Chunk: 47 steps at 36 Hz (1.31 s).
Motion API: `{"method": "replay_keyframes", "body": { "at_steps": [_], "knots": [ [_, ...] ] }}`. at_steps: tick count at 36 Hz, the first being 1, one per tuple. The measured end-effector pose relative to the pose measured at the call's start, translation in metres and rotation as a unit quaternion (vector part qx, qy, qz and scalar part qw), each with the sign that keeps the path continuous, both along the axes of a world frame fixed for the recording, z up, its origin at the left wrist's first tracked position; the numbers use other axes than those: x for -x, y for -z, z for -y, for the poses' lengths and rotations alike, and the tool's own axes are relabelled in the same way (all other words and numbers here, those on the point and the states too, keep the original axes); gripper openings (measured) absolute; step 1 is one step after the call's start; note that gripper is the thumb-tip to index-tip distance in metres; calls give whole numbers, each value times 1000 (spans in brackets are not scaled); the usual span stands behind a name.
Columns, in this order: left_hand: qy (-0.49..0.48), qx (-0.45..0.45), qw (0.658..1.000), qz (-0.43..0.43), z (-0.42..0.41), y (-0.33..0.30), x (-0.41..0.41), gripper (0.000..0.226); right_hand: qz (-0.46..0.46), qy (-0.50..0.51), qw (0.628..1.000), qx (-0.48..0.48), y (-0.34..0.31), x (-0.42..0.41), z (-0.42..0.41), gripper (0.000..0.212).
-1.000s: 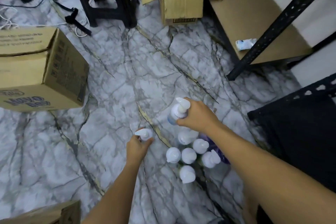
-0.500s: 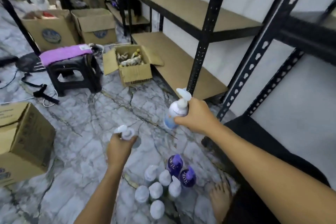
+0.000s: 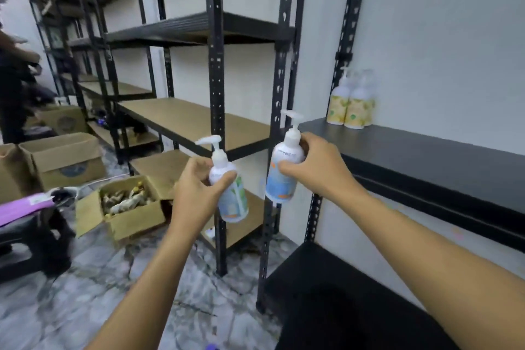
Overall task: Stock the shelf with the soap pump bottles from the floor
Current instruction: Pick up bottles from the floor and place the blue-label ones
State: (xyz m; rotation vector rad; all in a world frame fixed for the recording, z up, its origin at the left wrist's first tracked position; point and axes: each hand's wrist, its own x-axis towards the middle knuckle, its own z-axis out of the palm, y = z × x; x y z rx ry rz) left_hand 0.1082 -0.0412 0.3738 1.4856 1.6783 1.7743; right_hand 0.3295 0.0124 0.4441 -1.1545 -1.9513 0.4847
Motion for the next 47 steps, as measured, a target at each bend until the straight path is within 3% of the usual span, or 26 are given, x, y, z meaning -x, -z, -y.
{"method": "replay_keyframes", "body": {
  "at_steps": [4, 18, 33, 47],
  "knots": [
    [53, -36, 998, -24, -19, -58, -44, 37, -40, 54, 997, -41, -38, -45, -1, 41],
    [215, -79, 971, -69, -102, -190, -185, 35, -72, 188, 972, -125, -138, -194, -15, 36],
    [270, -94, 957, -41, -222, -185, -306, 33, -52, 287, 952, -90, -125, -293, -121, 40],
    [220, -112, 968, -44, -294, -150, -356, 33, -33, 311, 948, -58, -94, -322, -207, 38]
  ]
}}
